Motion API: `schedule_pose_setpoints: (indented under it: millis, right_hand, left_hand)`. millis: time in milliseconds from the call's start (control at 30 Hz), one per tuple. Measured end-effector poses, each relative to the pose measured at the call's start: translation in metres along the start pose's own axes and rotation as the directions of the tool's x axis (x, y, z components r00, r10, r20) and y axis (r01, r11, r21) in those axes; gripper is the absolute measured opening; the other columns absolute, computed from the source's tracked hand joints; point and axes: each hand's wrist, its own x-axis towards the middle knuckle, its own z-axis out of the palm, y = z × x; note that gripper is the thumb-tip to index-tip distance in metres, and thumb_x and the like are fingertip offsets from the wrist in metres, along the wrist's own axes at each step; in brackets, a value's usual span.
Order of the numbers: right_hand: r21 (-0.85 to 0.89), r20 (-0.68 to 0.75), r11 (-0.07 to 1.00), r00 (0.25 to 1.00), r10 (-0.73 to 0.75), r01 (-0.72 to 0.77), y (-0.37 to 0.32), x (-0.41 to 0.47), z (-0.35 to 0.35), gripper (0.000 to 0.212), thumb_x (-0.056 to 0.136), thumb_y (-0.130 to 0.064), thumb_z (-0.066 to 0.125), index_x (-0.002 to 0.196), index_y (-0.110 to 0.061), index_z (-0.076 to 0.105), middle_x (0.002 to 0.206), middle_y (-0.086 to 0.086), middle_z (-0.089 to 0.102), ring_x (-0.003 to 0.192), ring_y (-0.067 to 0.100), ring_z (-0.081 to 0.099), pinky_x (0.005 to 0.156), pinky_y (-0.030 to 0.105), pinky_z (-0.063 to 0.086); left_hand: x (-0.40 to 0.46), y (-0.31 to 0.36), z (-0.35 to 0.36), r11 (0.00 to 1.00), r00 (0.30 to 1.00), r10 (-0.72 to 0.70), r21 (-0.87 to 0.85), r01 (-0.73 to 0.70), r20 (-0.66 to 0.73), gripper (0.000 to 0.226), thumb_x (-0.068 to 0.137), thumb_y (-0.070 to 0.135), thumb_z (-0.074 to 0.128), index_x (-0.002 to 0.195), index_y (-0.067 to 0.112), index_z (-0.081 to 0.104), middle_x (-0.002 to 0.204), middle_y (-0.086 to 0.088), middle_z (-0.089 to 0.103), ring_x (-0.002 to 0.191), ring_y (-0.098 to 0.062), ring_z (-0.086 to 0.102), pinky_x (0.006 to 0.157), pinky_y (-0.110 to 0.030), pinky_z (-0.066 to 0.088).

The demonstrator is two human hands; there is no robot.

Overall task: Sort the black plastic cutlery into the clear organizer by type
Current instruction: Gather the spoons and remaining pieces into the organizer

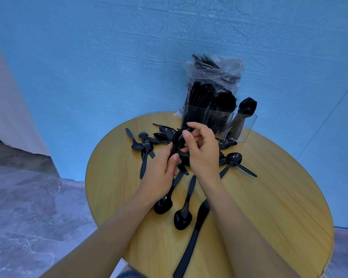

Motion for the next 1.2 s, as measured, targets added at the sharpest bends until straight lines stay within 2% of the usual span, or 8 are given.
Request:
schedule_pose_setpoints:
  millis: [167,300,500,600,733,867,1033,1200]
  right_hand:
    - [-0.150,0.278,0.988,0.958,0.072,-0.031,-0.007,0.004,-0.024,0.038,0.092,-0.011,0.058,0.128,-0.021,0.050,0.101,-0.001,0.056,0.083,0.014,0.059,0.077,0.026,0.053]
    - [-0.445,0.709,0.876,0.671,0.218,0.185,-0.014,-0.007,-0.050,0.047,0.090,-0.012,0.062,0.133,-0.024,0.050,0.131,-0.011,0.049,0.113,0.006,0.049,0.091,0.019,0.045]
    - [-0.536,0.817,0.798,0.407,0.407,0.277,-0.015,-0.023,-0.063,0.060,0.091,-0.028,0.060,0.143,-0.039,0.033,0.151,-0.022,0.022,0.137,0.013,0.017,0.112,0.038,0.018]
    - [-0.566,0.796,0.762,0.451,0.404,0.316,-0.013,-0.025,-0.061,0.054,0.090,-0.036,0.060,0.139,-0.037,0.040,0.147,-0.018,0.032,0.130,0.015,0.022,0.109,0.037,0.021]
    - [-0.636,0.713,0.661,0.631,0.306,0.398,-0.006,-0.029,-0.057,0.040,0.088,-0.044,0.058,0.127,-0.032,0.055,0.127,-0.012,0.049,0.107,0.015,0.035,0.097,0.035,0.030]
    - [-0.666,0.683,0.612,0.679,0.271,0.426,-0.001,-0.031,-0.058,0.034,0.090,-0.047,0.053,0.118,-0.030,0.058,0.110,-0.010,0.050,0.100,0.014,0.033,0.085,0.030,0.026]
    - [-0.654,0.672,0.638,0.700,0.243,0.406,0.004,-0.028,-0.060,0.021,0.091,-0.043,0.053,0.100,-0.025,0.056,0.097,-0.011,0.048,0.097,0.012,0.035,0.082,0.027,0.022]
    - [-0.507,0.559,0.846,0.810,0.176,0.167,-0.004,-0.019,-0.064,0.009,0.092,-0.026,0.057,0.087,-0.021,0.052,0.076,-0.009,0.055,0.066,0.005,0.047,0.060,0.019,0.037]
  left_hand:
    - [-0.003,-0.004,-0.005,0.997,0.995,-0.034,-0.070,0.028,-0.092,0.020,0.101,0.022,0.034,0.098,0.024,0.054,0.069,0.000,0.053,0.057,-0.004,0.047,0.054,-0.020,0.041]
    - [-0.007,-0.002,-0.012,0.991,0.984,-0.086,-0.119,0.068,-0.154,0.021,0.101,0.020,0.034,0.093,0.019,0.053,0.074,0.001,0.054,0.059,-0.002,0.049,0.057,-0.019,0.043]
    - [-0.016,-0.003,-0.026,0.980,0.966,-0.155,-0.154,0.124,-0.207,0.025,0.102,0.016,0.034,0.084,0.012,0.053,0.061,0.001,0.051,0.053,-0.001,0.047,0.055,-0.014,0.042]
    - [-0.021,-0.003,-0.027,0.977,0.961,-0.175,-0.155,0.144,-0.213,0.026,0.102,0.015,0.034,0.085,0.010,0.053,0.061,0.000,0.051,0.053,-0.001,0.046,0.054,-0.013,0.041]
    - [-0.020,-0.005,-0.023,0.979,0.966,-0.186,-0.114,0.167,-0.180,0.025,0.102,0.018,0.035,0.084,0.013,0.052,0.063,0.000,0.052,0.053,0.000,0.047,0.055,-0.013,0.042]
    - [-0.021,-0.007,-0.023,0.977,0.963,-0.202,-0.100,0.186,-0.177,0.025,0.101,0.019,0.036,0.083,0.015,0.052,0.063,0.000,0.053,0.054,0.000,0.048,0.055,-0.012,0.042]
    - [-0.017,-0.010,-0.024,0.979,0.960,-0.194,-0.098,0.177,-0.202,0.025,0.101,0.016,0.036,0.084,0.014,0.053,0.068,-0.002,0.056,0.059,0.001,0.051,0.060,-0.011,0.044]
    - [-0.014,-0.012,-0.023,0.959,0.945,-0.242,-0.204,0.198,-0.218,0.021,0.101,0.013,0.035,0.092,0.010,0.054,0.078,-0.002,0.055,0.066,-0.001,0.058,0.066,-0.017,0.052]
